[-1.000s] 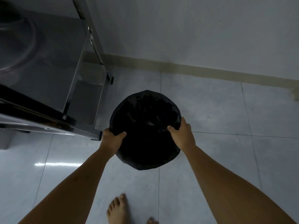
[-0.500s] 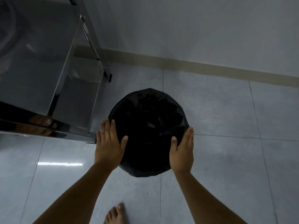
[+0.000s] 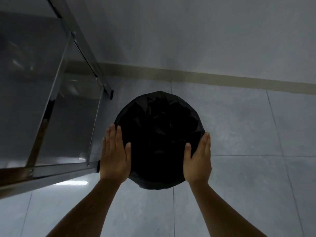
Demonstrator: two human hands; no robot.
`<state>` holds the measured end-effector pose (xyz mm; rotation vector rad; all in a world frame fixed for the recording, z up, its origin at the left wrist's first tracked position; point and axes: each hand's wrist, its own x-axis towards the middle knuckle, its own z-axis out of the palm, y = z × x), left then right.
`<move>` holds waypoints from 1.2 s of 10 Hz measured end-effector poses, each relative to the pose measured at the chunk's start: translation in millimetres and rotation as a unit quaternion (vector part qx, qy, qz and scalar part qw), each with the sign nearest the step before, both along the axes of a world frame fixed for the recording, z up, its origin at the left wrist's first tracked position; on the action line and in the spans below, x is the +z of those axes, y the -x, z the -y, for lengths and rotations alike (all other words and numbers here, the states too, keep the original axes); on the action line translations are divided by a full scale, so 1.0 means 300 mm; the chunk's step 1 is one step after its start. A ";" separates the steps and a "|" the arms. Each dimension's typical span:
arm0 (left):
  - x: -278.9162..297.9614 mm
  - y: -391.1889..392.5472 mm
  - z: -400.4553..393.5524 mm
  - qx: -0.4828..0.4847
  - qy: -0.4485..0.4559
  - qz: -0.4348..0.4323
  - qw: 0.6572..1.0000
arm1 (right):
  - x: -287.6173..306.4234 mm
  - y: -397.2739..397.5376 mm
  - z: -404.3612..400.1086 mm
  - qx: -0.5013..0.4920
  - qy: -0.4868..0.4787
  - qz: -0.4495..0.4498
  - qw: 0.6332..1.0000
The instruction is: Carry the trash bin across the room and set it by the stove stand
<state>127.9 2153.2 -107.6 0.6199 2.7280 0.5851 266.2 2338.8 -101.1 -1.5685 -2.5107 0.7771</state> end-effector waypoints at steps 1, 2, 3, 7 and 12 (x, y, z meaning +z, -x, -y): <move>-0.005 0.058 -0.047 0.005 -0.003 -0.017 1.000 | 0.003 0.064 -0.056 0.006 -0.006 0.004 1.000; -0.011 0.140 -0.120 0.005 -0.025 -0.015 1.000 | -0.001 0.152 -0.136 0.010 -0.001 -0.007 1.000; -0.017 0.221 -0.186 0.013 -0.044 -0.027 0.999 | -0.008 0.237 -0.205 0.009 -0.005 -0.014 1.000; -0.004 0.439 -0.358 0.002 0.049 -0.024 0.999 | -0.006 0.454 -0.400 0.063 0.012 0.002 0.998; 0.711 0.264 -0.277 -0.076 0.257 0.129 0.955 | 0.677 0.369 -0.301 0.318 0.142 0.244 0.905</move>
